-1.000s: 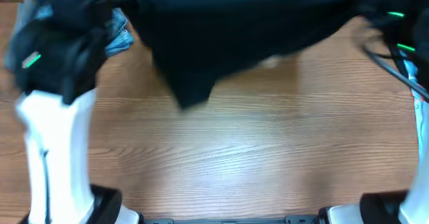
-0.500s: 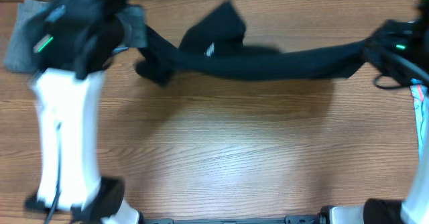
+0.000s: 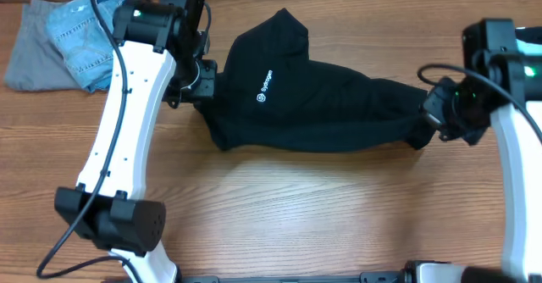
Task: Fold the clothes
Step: 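Swing the held shirt forward and lay it flat on the table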
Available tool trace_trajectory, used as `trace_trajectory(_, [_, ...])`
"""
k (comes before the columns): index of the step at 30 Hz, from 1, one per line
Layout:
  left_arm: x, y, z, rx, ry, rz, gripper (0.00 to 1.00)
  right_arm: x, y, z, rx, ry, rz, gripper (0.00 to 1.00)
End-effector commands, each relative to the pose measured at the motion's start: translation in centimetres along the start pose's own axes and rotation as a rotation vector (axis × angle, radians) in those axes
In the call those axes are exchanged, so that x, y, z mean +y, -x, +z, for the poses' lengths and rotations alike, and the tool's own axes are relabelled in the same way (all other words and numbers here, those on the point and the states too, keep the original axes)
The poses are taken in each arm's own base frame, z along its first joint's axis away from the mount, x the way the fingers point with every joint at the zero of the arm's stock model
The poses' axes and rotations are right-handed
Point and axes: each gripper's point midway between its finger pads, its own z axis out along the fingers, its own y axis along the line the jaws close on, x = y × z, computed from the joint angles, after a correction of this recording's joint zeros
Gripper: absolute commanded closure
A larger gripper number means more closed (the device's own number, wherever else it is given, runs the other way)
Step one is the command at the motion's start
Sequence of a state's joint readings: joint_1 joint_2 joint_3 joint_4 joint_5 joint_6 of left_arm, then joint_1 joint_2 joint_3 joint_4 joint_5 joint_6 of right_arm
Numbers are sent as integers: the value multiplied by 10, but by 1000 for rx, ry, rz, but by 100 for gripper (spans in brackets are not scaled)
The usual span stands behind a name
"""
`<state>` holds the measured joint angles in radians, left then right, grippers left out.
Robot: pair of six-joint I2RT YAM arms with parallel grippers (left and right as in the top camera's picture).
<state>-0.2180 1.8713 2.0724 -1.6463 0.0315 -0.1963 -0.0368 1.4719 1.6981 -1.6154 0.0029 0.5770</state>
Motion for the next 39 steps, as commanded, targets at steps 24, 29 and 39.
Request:
trace_trajectory(24, [-35,-97,-125,-307,-200,101,96,-62,-62,-87,-300,143,61,96])
trace_trajectory(29, [-26,-127,-180,-537,-280,84,96,-63,-66,-128,-430,249,63,96])
trace_trajectory(39, [-4,-196,-316,-1079,-457,91,96,-64,-86,-272,-787,582,19,96])
